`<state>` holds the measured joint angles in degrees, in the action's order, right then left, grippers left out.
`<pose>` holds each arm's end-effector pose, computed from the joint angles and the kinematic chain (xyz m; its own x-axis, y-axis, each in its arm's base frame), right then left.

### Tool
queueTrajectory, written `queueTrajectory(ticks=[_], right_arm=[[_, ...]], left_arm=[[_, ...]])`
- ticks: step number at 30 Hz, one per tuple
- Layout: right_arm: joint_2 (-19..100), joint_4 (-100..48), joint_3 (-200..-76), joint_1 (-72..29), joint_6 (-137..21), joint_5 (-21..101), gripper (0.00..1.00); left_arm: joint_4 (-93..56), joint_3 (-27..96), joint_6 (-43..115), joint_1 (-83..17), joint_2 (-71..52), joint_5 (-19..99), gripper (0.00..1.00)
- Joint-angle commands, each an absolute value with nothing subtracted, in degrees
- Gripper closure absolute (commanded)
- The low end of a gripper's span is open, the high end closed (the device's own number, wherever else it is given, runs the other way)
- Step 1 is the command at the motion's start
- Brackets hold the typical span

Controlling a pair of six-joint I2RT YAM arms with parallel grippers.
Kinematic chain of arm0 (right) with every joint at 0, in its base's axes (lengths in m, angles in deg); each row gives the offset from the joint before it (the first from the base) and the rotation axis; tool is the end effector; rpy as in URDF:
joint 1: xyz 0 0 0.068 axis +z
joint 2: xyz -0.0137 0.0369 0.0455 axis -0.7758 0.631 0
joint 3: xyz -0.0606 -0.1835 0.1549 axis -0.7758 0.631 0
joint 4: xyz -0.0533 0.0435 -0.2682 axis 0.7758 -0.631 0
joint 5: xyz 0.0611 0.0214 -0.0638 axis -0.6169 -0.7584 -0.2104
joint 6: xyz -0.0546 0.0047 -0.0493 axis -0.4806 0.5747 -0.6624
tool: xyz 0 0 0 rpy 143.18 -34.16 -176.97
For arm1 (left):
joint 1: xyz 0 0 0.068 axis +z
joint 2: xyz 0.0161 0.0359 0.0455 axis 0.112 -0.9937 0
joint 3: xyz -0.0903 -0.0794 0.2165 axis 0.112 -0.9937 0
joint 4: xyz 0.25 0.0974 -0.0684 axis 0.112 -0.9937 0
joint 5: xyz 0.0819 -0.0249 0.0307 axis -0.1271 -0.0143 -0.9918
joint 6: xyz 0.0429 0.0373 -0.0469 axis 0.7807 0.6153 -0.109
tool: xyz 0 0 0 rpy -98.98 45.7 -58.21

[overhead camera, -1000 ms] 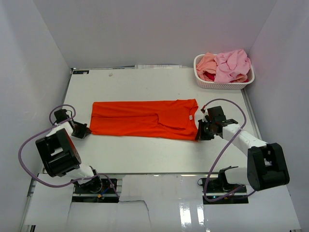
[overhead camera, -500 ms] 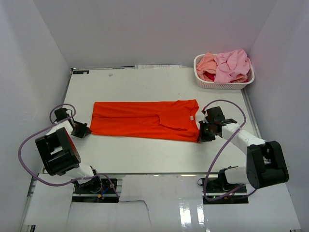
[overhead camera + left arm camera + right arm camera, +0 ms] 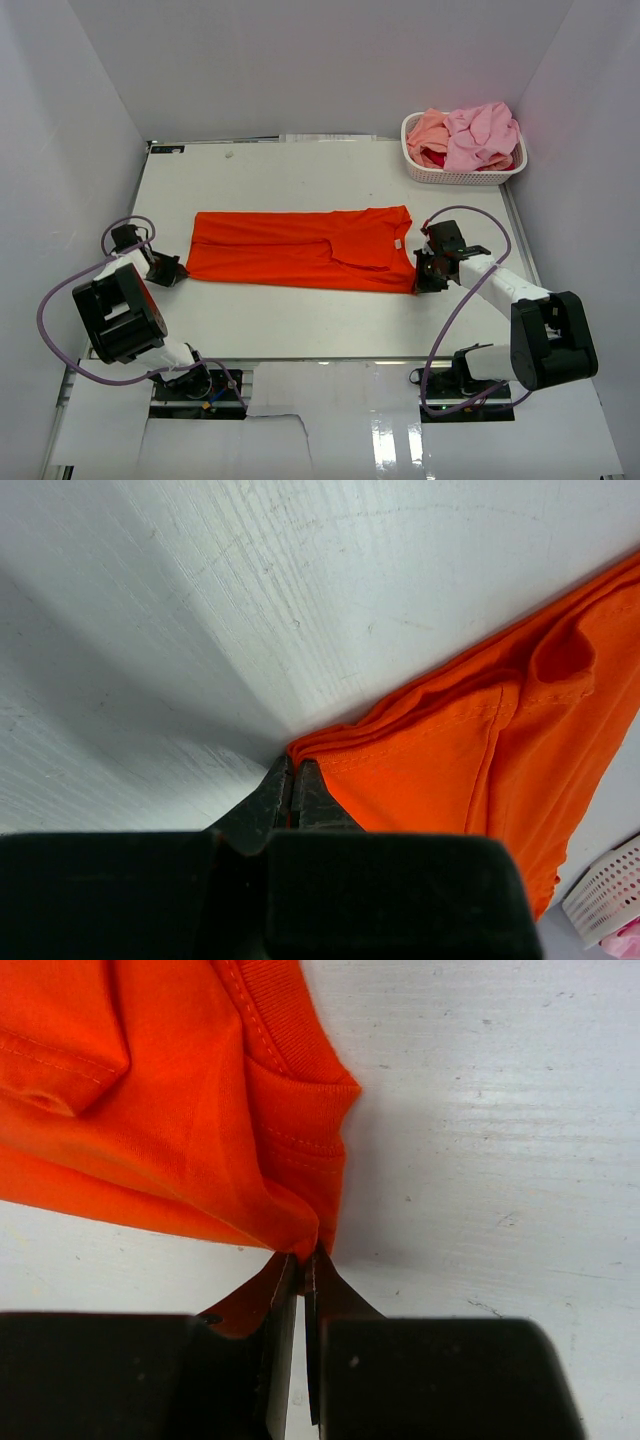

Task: Fold and stack the t-shirts
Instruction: Rotate the tshirt 90 degrees

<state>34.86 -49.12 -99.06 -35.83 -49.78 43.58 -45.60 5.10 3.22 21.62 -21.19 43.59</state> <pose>0.2537 0.0725 0.1068 -0.9041 0.0259 -0.4266 -0.0547 0.9830 0.1755 0.2571 0.1225 0.0881 -0.3100 -0.9433 -0.1185 -0.8595 0.3313 -0.3892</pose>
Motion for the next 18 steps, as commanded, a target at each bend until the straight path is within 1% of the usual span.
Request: queueTrajectory(ticks=[1,12,18], right_arm=[[35.3,-51.7,-101.0,-35.9,-49.2,49.4,0.92],[36.9,-54.1,-102.3,-35.9,-46.7,55.6,0.92],[37.1,-54.0,-102.4,-35.9,-46.8,54.6,0.92]], left_arm=[[-45.5,6.5,3.9,22.5,-20.8,41.2,1.00],[-45.4,6.3,3.7,22.7,-20.8,40.9,1.00],[-45.2,6.1,3.8,22.7,-20.9,41.1,1.00]])
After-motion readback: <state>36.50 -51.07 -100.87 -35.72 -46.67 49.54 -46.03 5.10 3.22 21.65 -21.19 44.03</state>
